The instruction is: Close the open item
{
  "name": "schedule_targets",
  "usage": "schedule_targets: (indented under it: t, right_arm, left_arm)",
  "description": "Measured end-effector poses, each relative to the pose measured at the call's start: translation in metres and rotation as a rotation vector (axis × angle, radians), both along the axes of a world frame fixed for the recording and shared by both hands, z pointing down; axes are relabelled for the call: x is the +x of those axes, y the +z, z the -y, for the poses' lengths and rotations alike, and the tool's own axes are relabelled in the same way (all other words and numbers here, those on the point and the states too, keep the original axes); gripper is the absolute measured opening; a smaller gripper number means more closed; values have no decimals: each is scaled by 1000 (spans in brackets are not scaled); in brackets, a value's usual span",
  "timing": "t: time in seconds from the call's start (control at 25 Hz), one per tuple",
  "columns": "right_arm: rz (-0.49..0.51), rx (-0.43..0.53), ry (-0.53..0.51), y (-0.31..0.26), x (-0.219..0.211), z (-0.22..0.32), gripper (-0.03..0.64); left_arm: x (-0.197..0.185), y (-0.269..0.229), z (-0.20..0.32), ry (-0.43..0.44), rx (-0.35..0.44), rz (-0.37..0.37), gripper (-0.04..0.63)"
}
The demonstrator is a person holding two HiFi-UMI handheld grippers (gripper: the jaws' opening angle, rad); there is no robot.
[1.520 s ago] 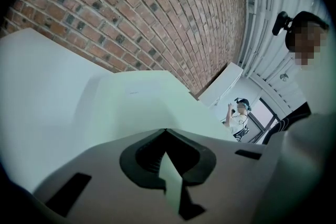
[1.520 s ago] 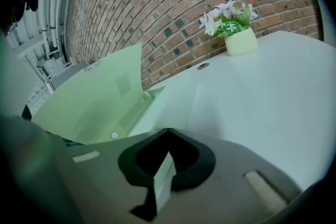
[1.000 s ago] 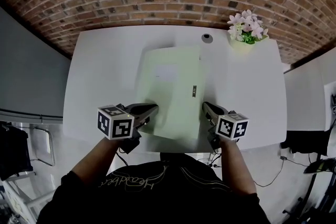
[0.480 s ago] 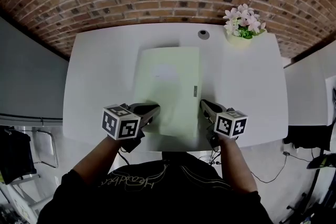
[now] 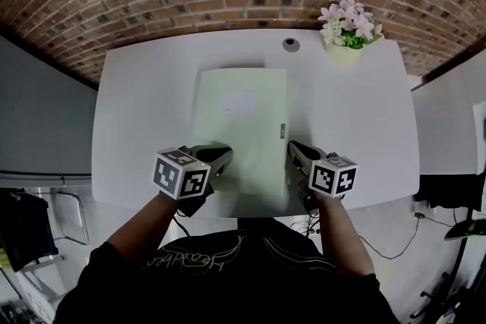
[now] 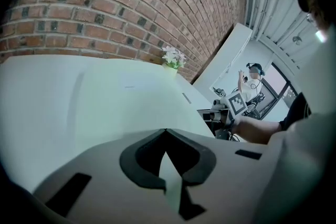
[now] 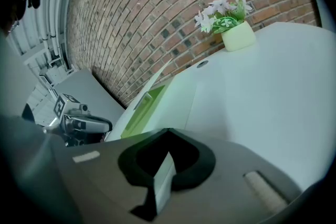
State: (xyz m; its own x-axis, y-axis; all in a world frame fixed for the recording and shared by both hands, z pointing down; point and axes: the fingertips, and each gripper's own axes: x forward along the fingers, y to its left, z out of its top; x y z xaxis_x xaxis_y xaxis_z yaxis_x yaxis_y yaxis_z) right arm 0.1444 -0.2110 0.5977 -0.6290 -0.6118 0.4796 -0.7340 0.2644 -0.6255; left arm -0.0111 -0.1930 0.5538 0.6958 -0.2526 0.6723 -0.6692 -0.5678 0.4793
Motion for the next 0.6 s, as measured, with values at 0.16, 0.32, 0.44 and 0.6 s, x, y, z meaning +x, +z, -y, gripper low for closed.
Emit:
schedule_targets:
  t: [0.16, 0.32, 0.44, 0.6]
  right_arm:
    - [2, 0, 0, 0, 0, 0, 3]
    - [5, 1, 1, 1, 0, 0, 3]
    - [8, 0, 1, 1, 0, -1, 3]
    - [7, 0, 1, 1, 0, -2, 3]
  left_arm:
    - [3, 5, 1, 26, 11, 55, 2]
    - [8, 12, -2, 71, 13, 108, 2]
    - [11, 16, -5, 91, 16, 136, 2]
    - [12, 20, -5, 95, 0, 157, 2]
